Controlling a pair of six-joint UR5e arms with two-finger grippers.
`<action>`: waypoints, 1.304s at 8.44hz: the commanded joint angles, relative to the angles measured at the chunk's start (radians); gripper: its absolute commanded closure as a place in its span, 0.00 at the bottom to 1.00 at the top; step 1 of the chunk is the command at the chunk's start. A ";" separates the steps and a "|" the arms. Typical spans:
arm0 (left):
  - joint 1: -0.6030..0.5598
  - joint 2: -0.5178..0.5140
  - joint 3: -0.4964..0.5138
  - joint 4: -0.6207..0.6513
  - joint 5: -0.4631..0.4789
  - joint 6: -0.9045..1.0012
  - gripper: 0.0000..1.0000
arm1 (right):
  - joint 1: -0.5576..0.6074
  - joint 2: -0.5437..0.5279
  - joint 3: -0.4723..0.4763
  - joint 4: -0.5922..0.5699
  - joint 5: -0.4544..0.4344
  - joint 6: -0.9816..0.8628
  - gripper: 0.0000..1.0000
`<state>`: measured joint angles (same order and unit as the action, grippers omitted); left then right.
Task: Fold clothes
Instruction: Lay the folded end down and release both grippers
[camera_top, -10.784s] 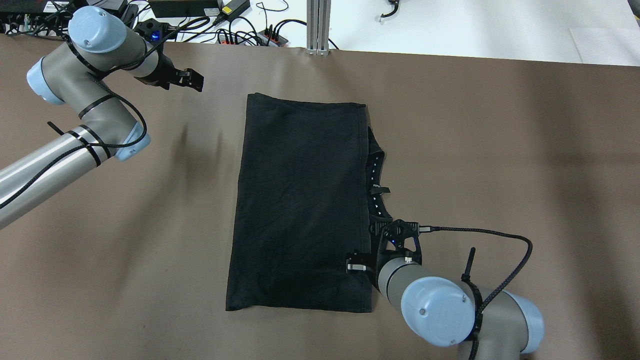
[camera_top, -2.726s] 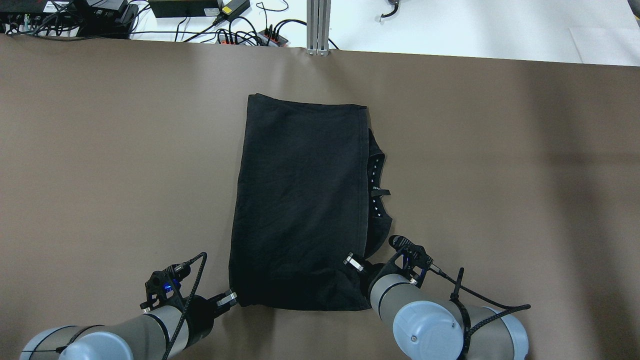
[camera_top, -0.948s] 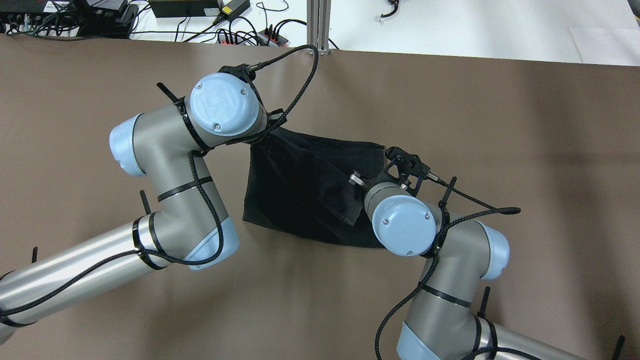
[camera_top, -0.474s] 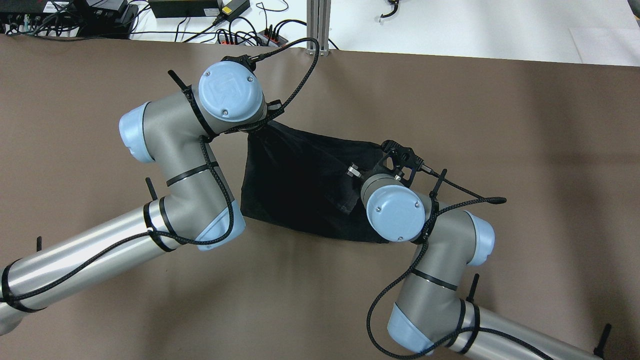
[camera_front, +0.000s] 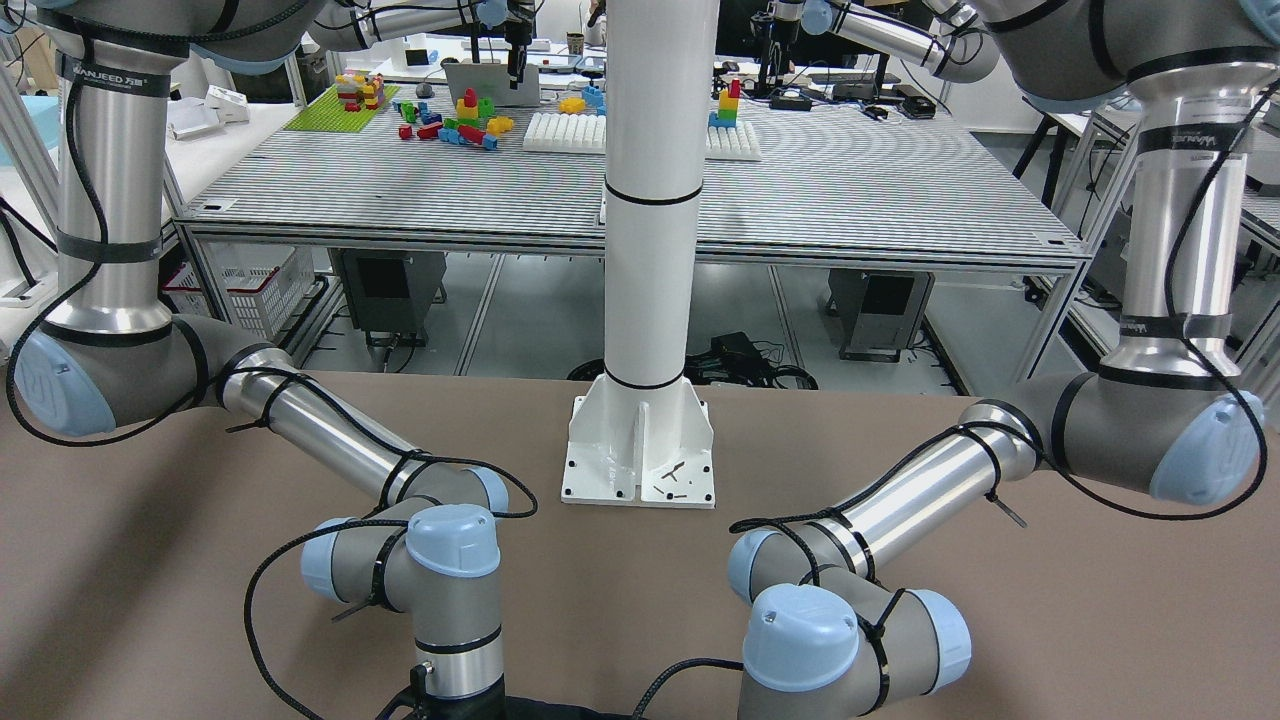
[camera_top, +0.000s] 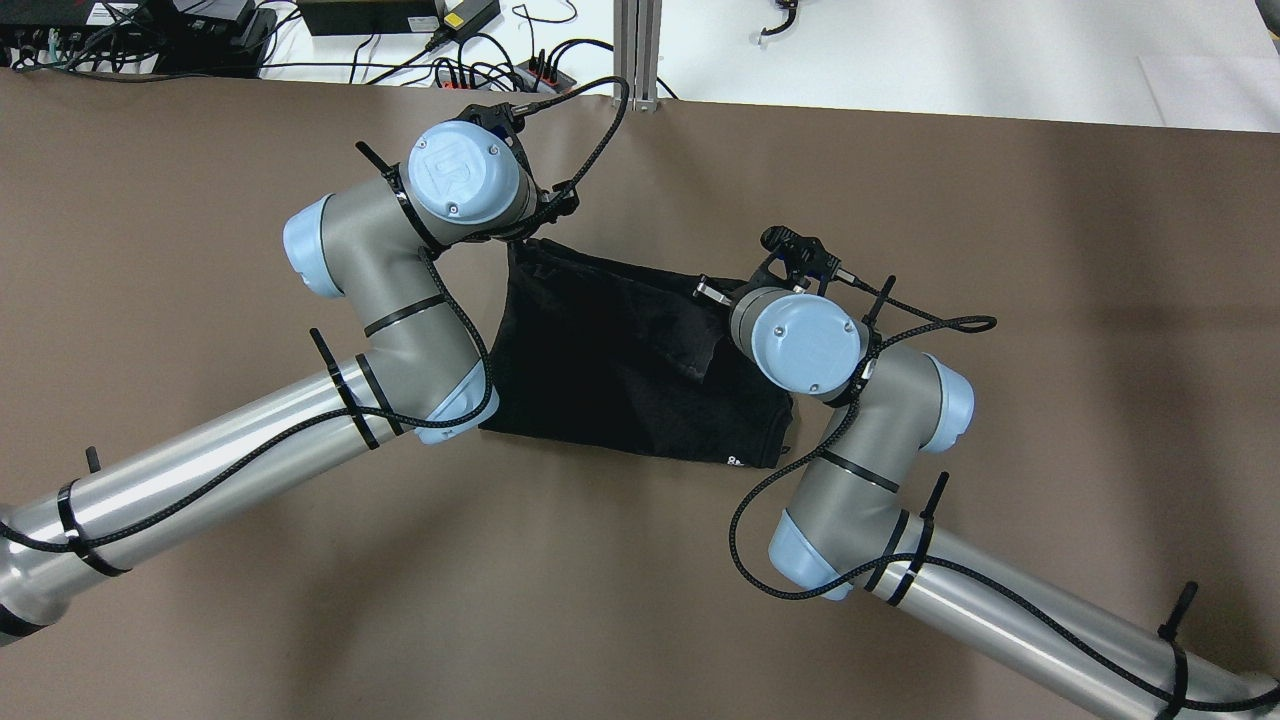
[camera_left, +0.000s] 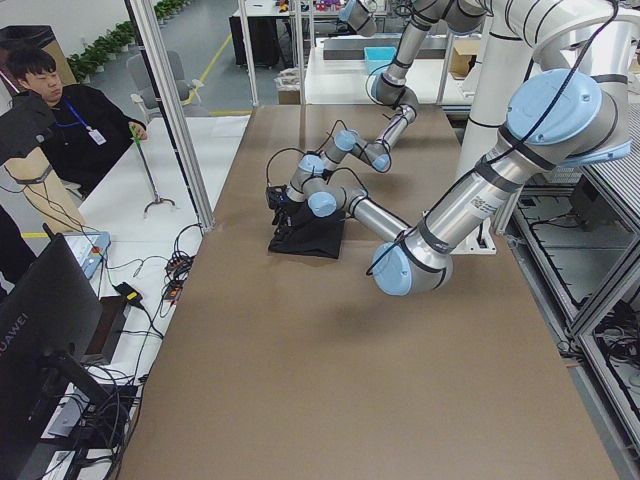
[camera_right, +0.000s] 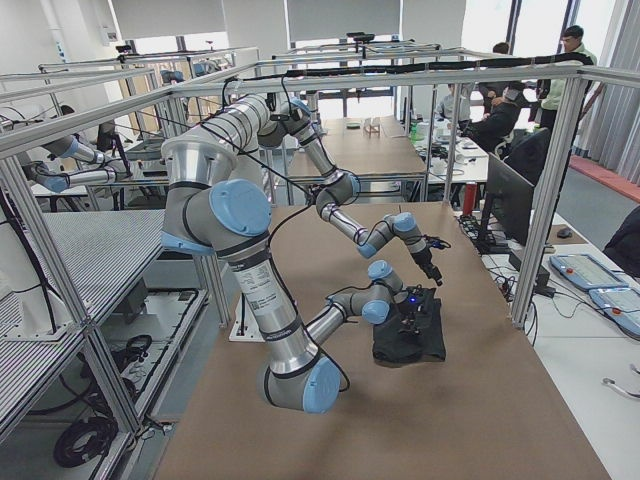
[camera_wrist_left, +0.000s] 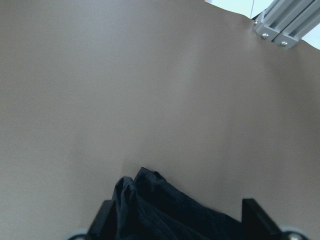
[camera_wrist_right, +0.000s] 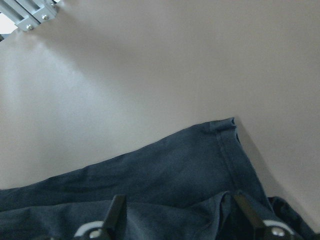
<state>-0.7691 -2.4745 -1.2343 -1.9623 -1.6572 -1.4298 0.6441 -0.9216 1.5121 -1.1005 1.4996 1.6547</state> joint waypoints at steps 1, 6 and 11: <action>-0.004 0.006 -0.004 -0.003 -0.012 -0.001 0.06 | -0.032 -0.011 0.030 0.004 0.016 0.197 0.24; -0.004 0.017 -0.010 -0.003 -0.010 0.000 0.06 | -0.142 -0.056 0.029 0.008 -0.084 0.287 0.51; -0.004 0.026 -0.010 -0.003 -0.009 0.005 0.06 | -0.078 -0.036 0.022 0.005 -0.087 0.264 1.00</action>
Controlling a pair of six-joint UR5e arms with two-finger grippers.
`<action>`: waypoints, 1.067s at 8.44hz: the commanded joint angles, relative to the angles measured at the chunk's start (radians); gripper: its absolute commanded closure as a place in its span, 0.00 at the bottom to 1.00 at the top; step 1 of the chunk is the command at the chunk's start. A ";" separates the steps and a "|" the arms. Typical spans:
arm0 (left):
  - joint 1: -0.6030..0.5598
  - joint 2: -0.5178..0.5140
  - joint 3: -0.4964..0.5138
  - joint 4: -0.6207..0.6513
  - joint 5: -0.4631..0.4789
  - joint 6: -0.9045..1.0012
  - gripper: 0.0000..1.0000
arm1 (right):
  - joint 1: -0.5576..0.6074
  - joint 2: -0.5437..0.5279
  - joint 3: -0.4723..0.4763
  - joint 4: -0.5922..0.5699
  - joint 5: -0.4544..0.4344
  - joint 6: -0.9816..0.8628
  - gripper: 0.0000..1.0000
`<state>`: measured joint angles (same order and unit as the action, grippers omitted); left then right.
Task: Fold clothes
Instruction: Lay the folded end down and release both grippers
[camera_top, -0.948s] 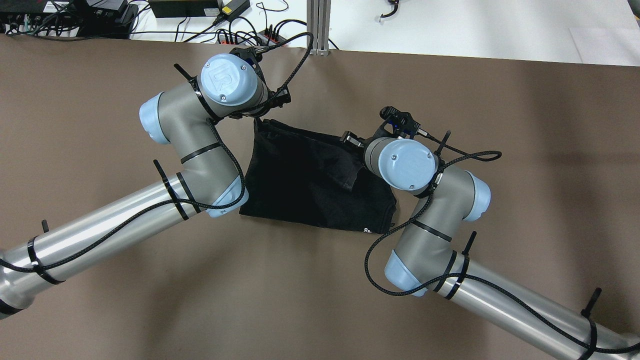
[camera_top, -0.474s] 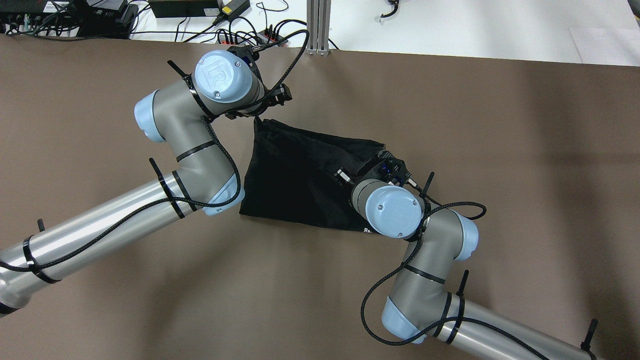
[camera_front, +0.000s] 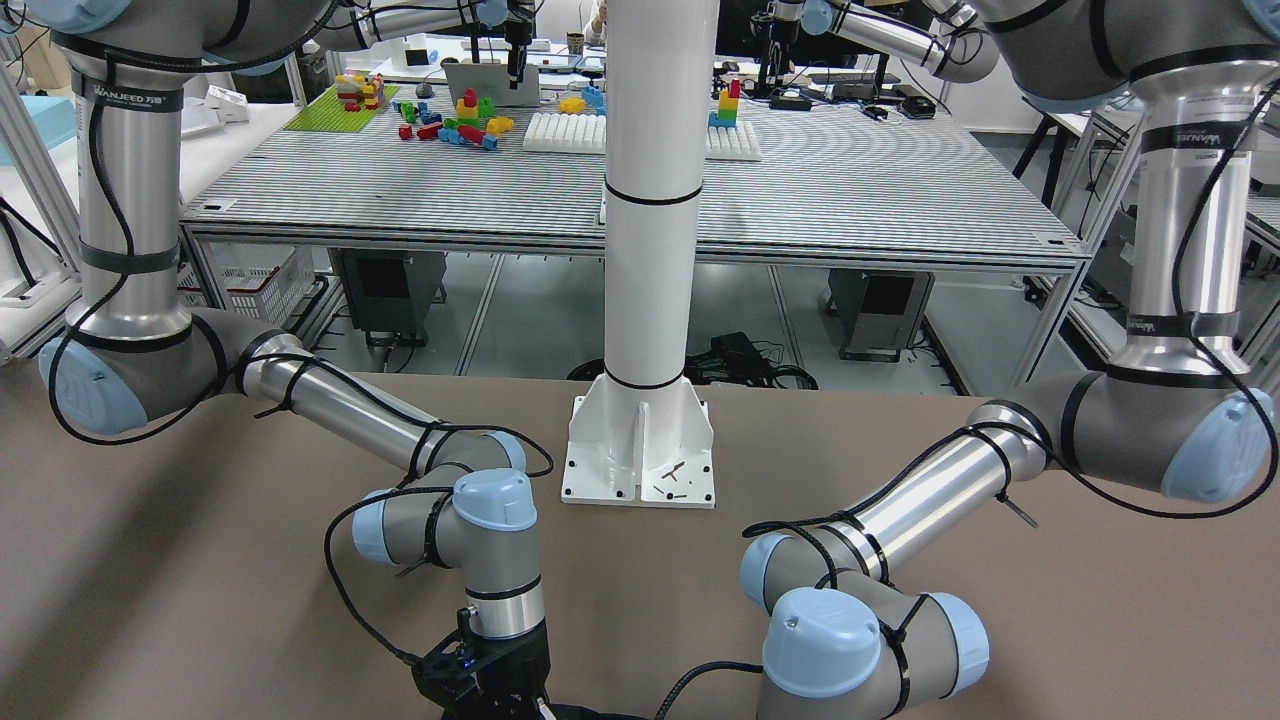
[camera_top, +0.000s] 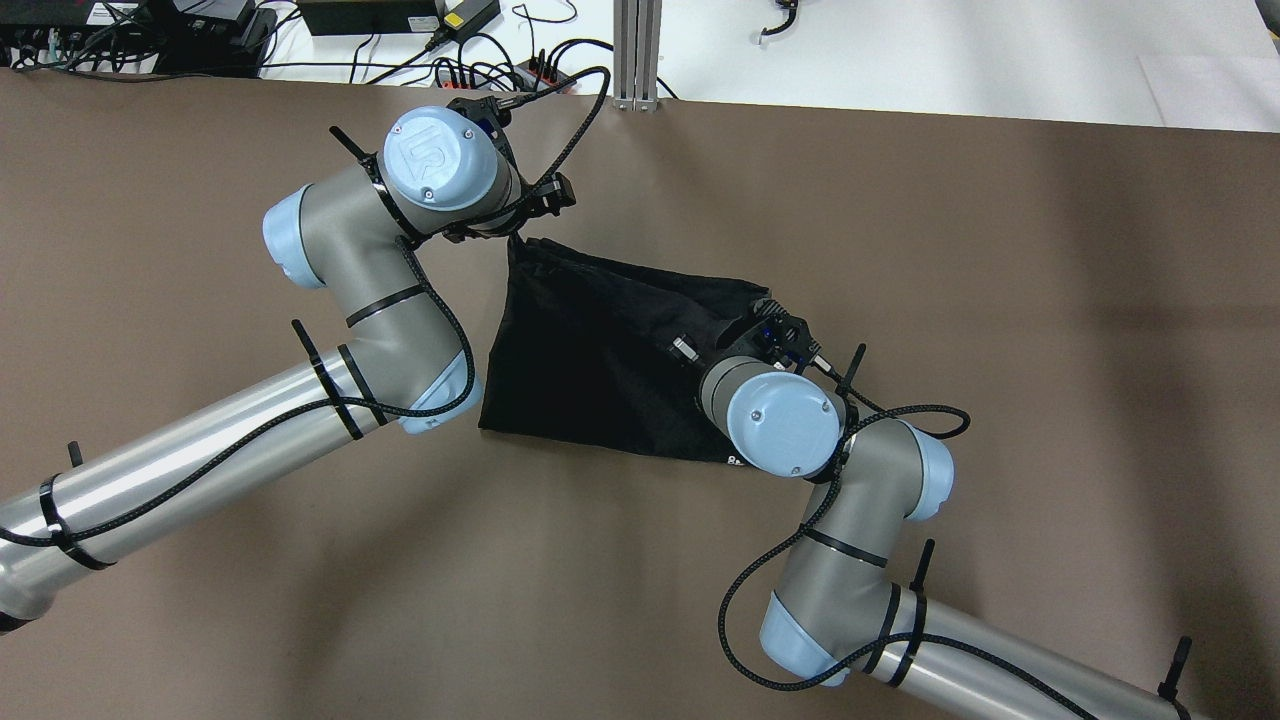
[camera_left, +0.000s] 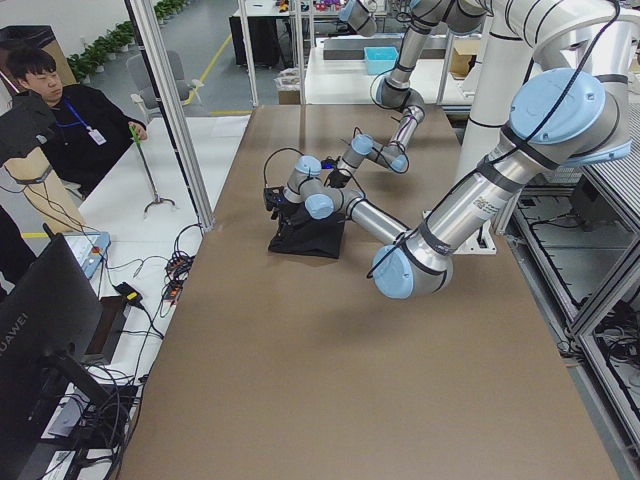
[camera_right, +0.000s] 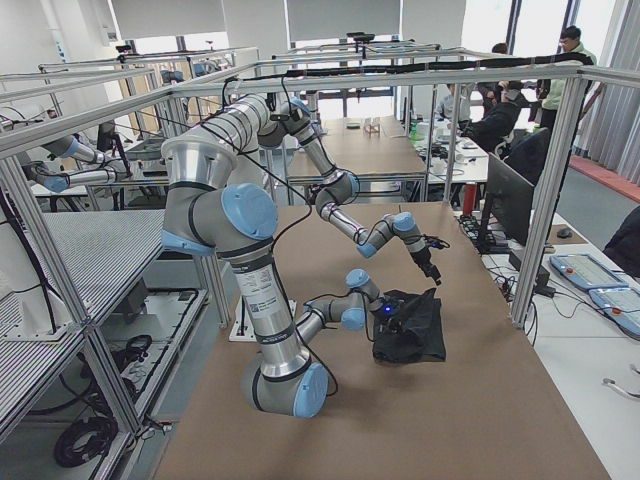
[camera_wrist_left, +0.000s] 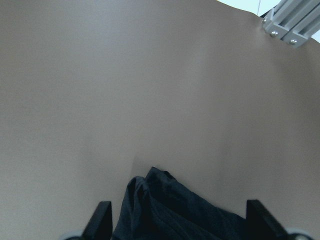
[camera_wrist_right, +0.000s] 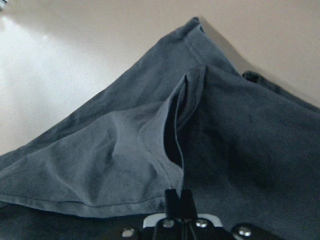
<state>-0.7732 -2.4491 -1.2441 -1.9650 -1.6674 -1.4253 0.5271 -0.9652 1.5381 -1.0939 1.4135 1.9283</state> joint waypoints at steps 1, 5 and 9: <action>-0.001 0.001 0.000 0.000 0.001 0.000 0.06 | 0.069 0.023 -0.018 -0.001 0.001 -0.017 1.00; -0.002 0.007 -0.015 0.002 0.003 -0.003 0.06 | 0.188 0.180 -0.300 0.051 0.001 -0.075 1.00; -0.002 0.012 -0.015 0.002 0.001 -0.003 0.06 | 0.229 0.183 -0.369 0.078 -0.001 -0.245 0.06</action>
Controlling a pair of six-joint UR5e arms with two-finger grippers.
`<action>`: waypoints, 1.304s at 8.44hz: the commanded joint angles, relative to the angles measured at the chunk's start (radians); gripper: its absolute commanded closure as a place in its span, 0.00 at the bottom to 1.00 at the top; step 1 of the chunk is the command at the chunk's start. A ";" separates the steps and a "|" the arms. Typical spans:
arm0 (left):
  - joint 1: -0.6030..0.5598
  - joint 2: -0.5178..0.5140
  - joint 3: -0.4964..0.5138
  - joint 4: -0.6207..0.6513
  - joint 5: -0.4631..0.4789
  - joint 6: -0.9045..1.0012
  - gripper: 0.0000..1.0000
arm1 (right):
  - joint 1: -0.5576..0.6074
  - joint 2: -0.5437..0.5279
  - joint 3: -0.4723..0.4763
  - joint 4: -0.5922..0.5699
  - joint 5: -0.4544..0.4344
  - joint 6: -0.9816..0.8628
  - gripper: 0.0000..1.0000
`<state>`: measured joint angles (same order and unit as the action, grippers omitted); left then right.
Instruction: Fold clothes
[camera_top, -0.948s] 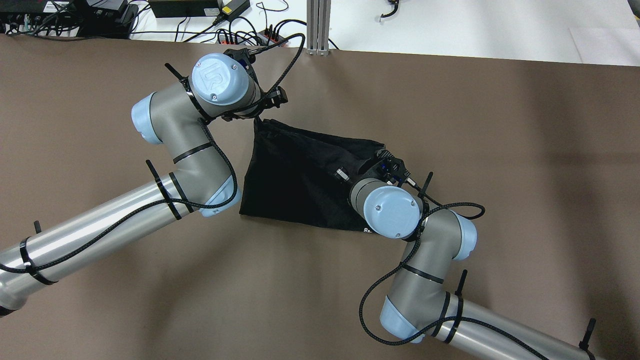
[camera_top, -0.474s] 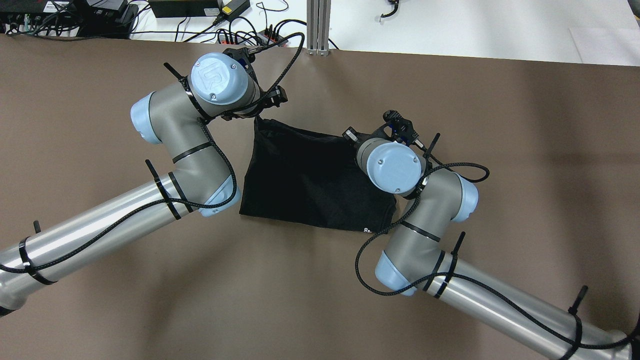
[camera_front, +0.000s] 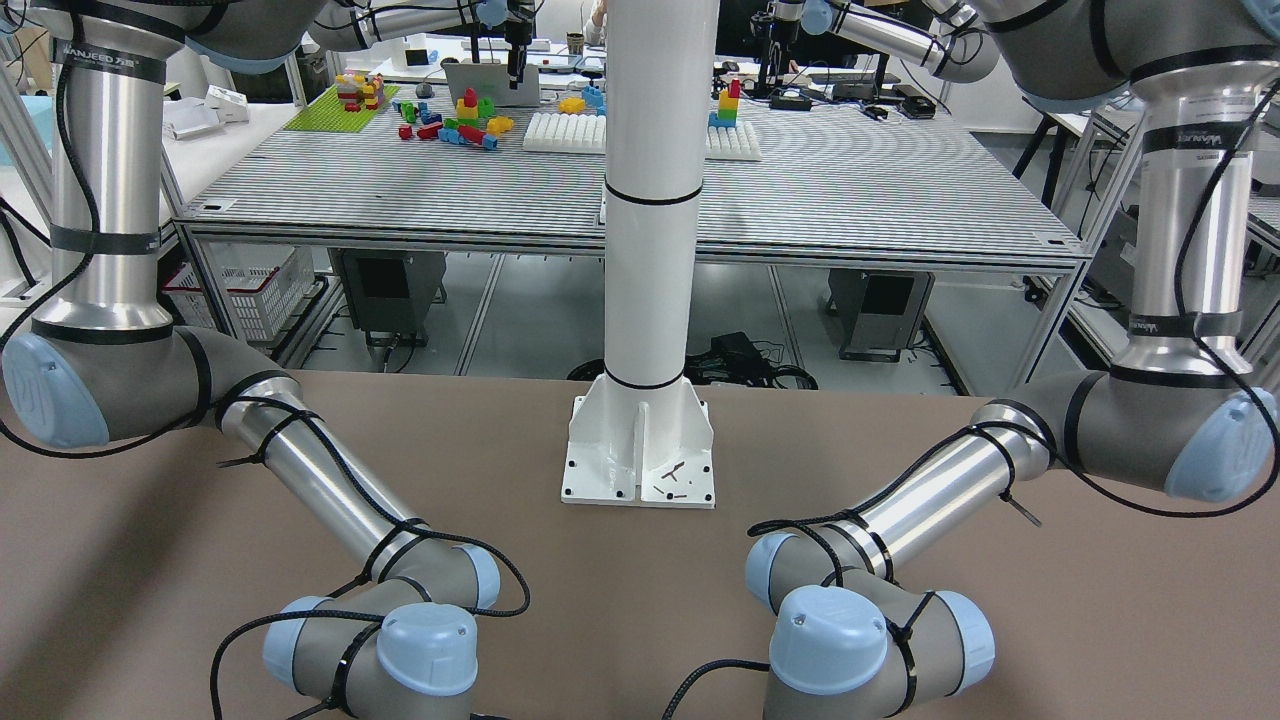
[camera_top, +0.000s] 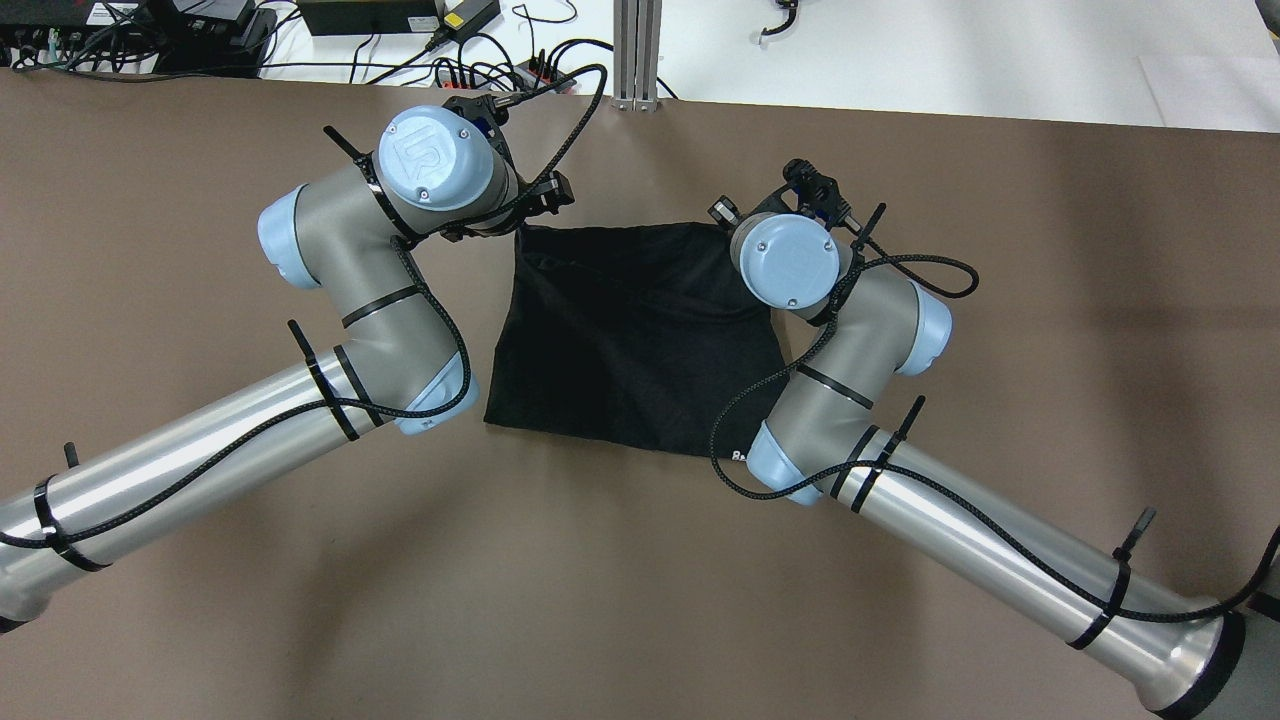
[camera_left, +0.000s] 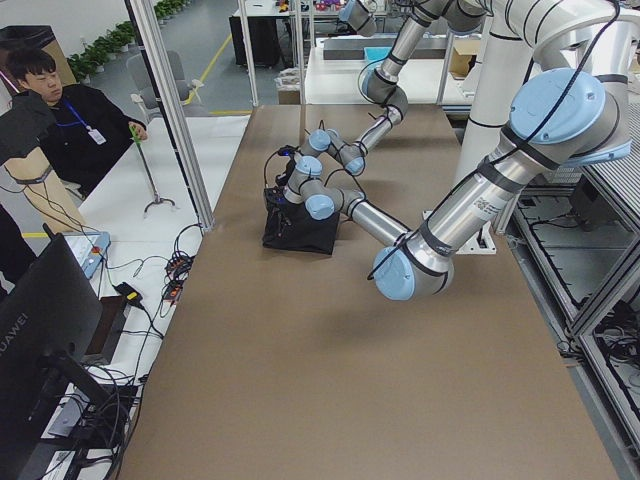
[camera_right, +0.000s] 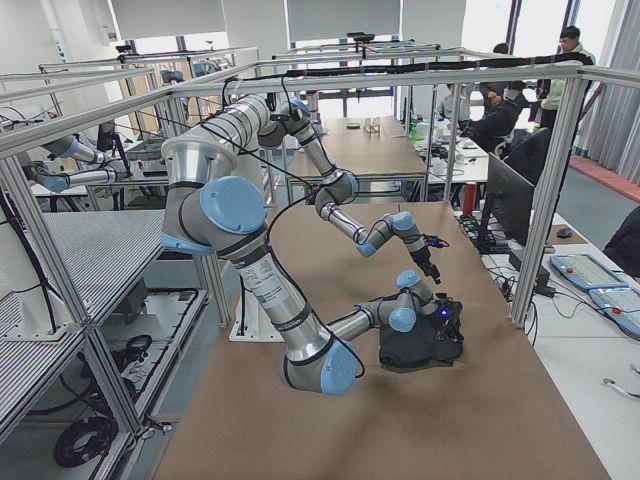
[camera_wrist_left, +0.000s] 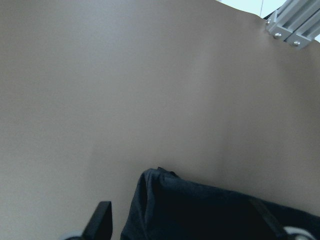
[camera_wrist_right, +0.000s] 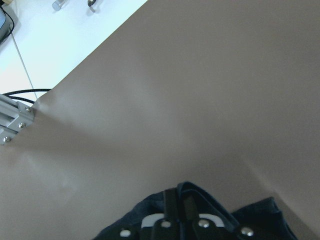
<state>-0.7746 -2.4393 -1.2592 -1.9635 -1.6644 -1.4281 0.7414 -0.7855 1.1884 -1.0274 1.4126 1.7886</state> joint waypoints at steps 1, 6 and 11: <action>0.000 0.008 -0.002 0.000 -0.003 0.000 0.06 | 0.015 0.003 0.003 0.012 0.009 -0.189 0.06; -0.003 0.142 -0.124 0.002 0.000 0.012 0.06 | 0.045 -0.131 0.184 -0.023 0.152 -0.528 0.06; -0.293 0.592 -0.379 0.012 -0.147 0.613 0.06 | 0.279 -0.441 0.445 -0.296 0.244 -1.244 0.06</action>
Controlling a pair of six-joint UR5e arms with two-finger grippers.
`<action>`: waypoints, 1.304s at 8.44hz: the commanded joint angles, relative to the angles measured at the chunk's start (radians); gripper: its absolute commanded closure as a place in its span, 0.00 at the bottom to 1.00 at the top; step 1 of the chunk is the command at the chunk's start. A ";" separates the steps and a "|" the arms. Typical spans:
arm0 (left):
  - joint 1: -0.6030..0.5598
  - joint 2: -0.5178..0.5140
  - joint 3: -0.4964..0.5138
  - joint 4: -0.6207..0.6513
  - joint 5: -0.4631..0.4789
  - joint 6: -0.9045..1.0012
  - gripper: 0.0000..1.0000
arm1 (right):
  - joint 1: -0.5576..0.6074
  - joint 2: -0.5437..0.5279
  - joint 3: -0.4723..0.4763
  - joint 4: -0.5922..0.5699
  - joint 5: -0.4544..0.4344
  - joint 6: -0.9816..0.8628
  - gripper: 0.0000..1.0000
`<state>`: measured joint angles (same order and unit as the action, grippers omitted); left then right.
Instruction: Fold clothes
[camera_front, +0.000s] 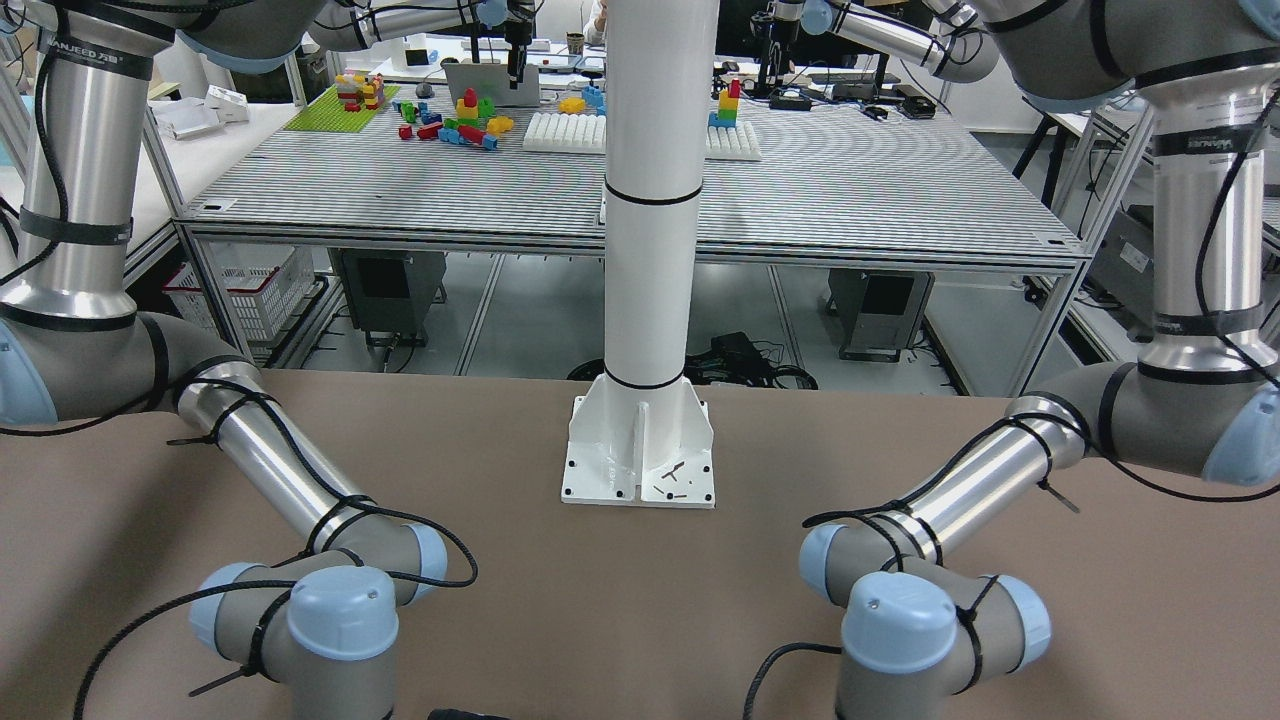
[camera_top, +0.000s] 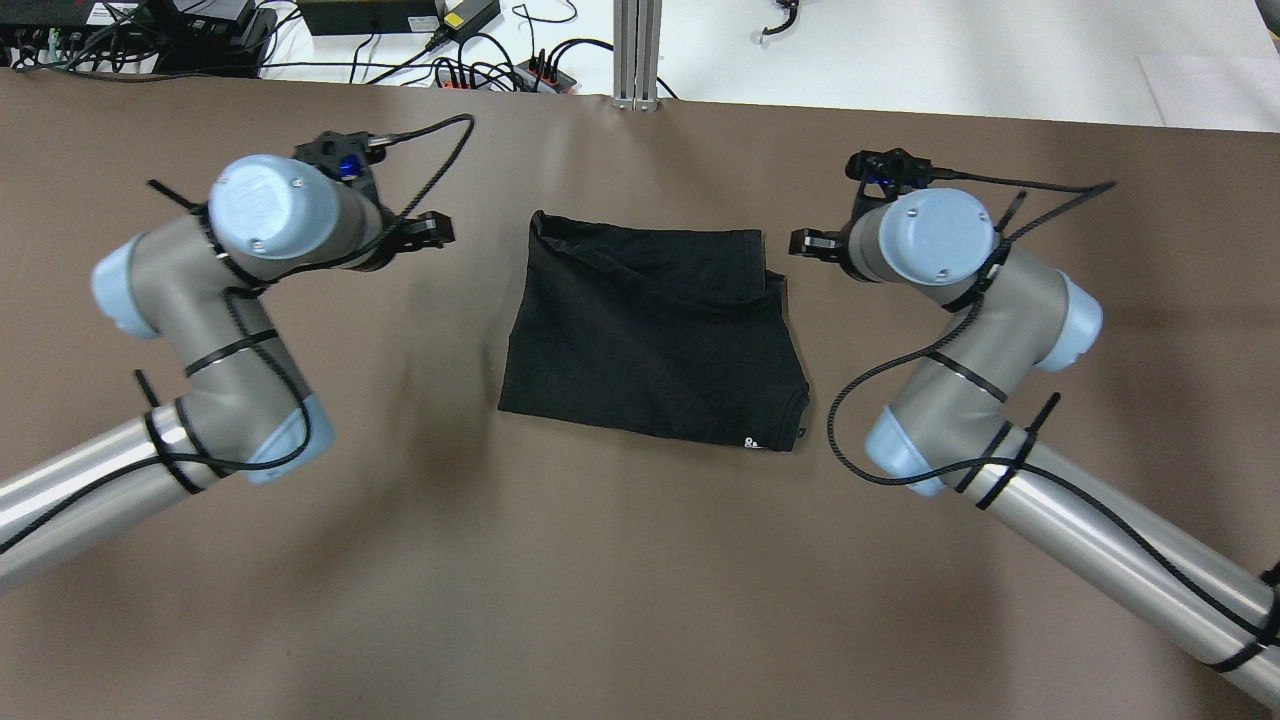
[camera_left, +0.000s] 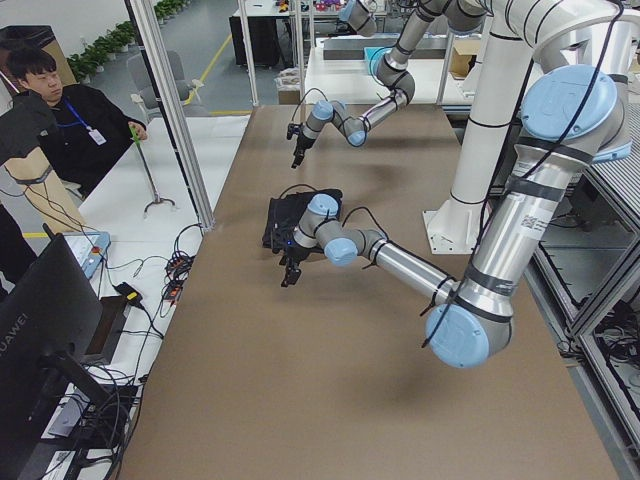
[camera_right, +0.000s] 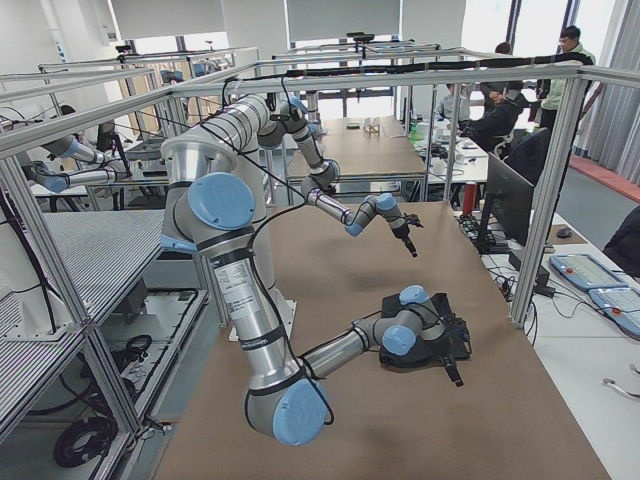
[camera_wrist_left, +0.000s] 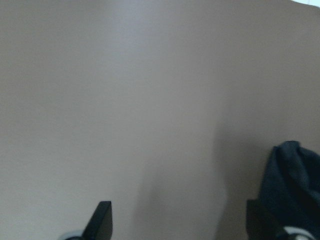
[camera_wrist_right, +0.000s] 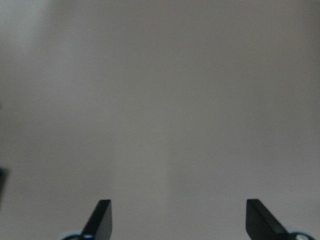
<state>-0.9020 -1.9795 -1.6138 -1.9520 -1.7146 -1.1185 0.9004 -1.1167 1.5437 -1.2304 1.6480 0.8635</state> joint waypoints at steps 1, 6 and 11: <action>-0.274 0.190 -0.023 0.001 -0.135 0.518 0.06 | 0.196 -0.170 0.131 -0.134 0.007 -0.465 0.06; -0.652 0.413 -0.027 -0.017 -0.135 1.029 0.06 | 0.602 -0.457 0.282 -0.149 0.007 -1.024 0.06; -0.801 0.560 -0.064 -0.171 -0.119 1.064 0.06 | 0.684 -0.623 0.329 0.002 -0.030 -1.057 0.06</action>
<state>-1.6654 -1.4377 -1.6655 -2.1061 -1.8514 -0.0211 1.5743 -1.7168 1.8582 -1.2501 1.6251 -0.1982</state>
